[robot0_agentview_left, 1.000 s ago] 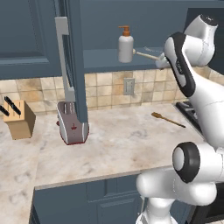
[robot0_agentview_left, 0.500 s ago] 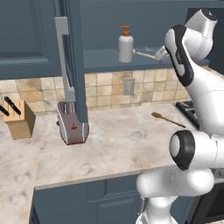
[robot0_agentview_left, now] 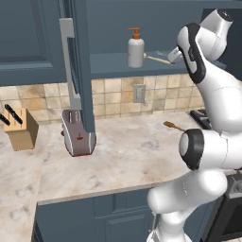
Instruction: Pick the dish brush and soap dispenser from the cabinet and place them on the counter.
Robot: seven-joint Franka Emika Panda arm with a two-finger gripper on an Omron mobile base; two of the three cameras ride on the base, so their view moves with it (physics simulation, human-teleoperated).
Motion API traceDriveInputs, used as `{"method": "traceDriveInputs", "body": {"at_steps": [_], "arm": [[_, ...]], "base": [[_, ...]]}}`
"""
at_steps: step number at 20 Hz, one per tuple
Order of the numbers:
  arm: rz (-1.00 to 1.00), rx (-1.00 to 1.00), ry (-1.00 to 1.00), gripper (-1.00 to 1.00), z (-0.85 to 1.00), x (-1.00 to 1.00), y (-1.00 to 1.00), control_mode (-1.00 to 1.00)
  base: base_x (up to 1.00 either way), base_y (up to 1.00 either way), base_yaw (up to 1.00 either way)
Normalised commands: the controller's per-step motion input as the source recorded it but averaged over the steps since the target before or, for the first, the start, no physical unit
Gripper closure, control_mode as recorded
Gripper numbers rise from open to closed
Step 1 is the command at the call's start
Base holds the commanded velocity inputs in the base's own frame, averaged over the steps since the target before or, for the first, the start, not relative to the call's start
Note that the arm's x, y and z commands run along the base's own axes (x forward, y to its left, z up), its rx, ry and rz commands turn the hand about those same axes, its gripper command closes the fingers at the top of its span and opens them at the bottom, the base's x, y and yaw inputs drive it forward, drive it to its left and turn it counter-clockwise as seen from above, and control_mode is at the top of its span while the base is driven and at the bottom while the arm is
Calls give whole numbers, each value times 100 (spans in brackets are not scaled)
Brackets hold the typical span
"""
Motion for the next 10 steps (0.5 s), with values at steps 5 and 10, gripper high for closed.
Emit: {"method": "traceDriveInputs", "body": {"at_steps": [5, 10], "arm": [[2, 0, 0, -100, -8, 33, -3, -100], [1, 0, 0, -100, -3, 30, 1, -100]], "base": [[0, 0, 0], [0, 0, 0]]}}
